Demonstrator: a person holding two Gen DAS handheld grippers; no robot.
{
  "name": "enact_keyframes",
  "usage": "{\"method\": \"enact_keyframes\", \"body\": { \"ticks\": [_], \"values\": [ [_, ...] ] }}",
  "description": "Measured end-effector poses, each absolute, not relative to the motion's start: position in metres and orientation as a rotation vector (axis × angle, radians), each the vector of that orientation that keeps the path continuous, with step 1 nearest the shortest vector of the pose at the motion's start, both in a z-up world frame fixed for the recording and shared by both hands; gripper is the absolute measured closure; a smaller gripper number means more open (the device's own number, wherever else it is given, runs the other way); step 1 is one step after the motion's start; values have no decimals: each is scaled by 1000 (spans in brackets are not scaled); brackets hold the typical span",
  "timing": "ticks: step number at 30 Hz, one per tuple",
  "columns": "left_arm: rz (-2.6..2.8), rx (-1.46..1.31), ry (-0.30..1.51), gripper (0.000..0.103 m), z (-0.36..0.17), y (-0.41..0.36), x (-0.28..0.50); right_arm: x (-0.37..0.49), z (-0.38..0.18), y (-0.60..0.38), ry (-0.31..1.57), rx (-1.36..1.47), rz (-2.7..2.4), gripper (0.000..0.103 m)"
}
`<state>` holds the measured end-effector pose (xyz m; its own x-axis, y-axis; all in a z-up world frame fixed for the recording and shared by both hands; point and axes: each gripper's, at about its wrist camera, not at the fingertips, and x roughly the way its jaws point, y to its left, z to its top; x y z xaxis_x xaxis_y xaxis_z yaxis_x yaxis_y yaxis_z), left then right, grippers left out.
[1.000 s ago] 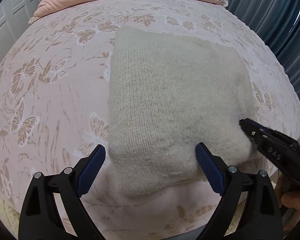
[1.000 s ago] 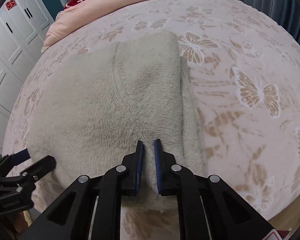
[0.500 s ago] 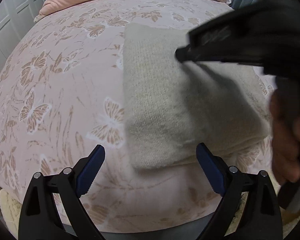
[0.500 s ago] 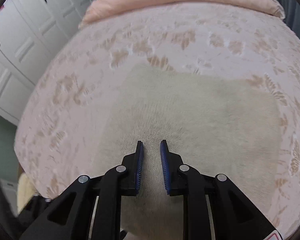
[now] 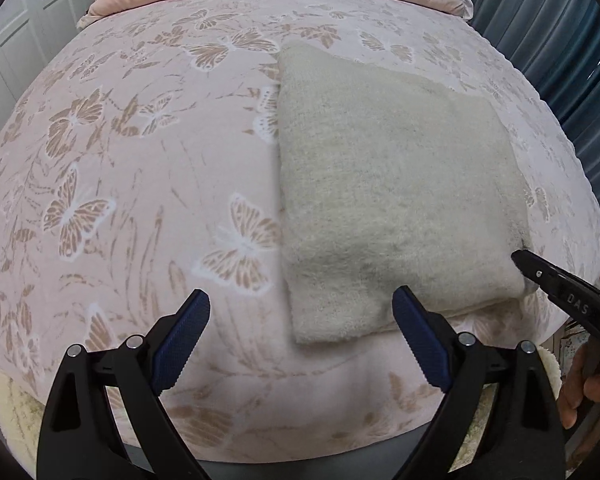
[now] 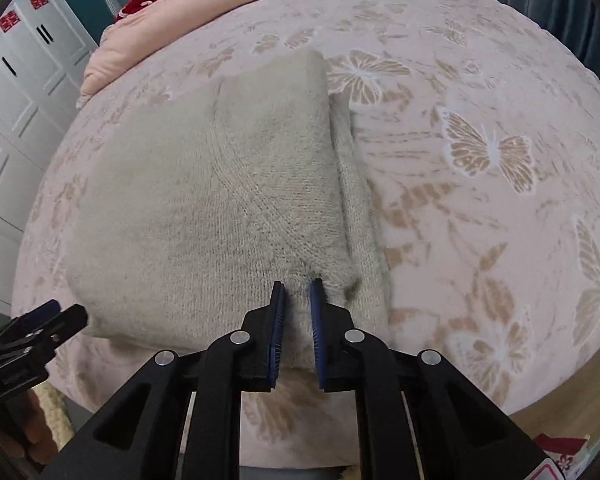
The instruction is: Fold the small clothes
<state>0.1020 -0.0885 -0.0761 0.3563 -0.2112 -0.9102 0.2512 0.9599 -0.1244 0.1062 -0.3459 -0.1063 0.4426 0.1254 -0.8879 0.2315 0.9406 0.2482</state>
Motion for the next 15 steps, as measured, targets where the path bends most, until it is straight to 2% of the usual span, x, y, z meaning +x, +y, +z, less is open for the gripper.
{"method": "enact_keyframes", "body": {
  "ticks": [1, 2, 3, 4, 6, 7, 8, 9, 11, 15],
  "values": [
    [-307, 37, 1170, 13, -74, -91, 102, 105, -96, -345, 1090, 342, -72, 88],
    [-316, 37, 1167, 13, -71, -93, 102, 103, -87, -344, 1054, 333, -77, 77],
    [-322, 41, 1159, 13, -69, -96, 100, 102, -81, -343, 1029, 332, -79, 48],
    [-325, 47, 1152, 12, -67, -98, 99, 102, -79, -344, 1018, 321, -94, 36],
    [-328, 60, 1150, 12, -66, -103, 97, 103, -85, -343, 1008, 290, -115, 34],
    [-332, 62, 1154, 12, -67, -104, 97, 106, -94, -344, 1034, 293, -112, 36],
    [-334, 65, 1158, 12, -67, -106, 96, 108, -105, -346, 1059, 315, -98, 53],
    [-334, 68, 1162, 12, -68, -107, 95, 109, -117, -349, 1081, 351, -93, 78],
    [-339, 76, 1168, 12, -68, -110, 94, 104, -119, -358, 1058, 484, -49, 90],
    [-337, 92, 1149, 12, -62, -110, 94, 74, -61, -385, 824, 636, -30, 96]
  ]
}}
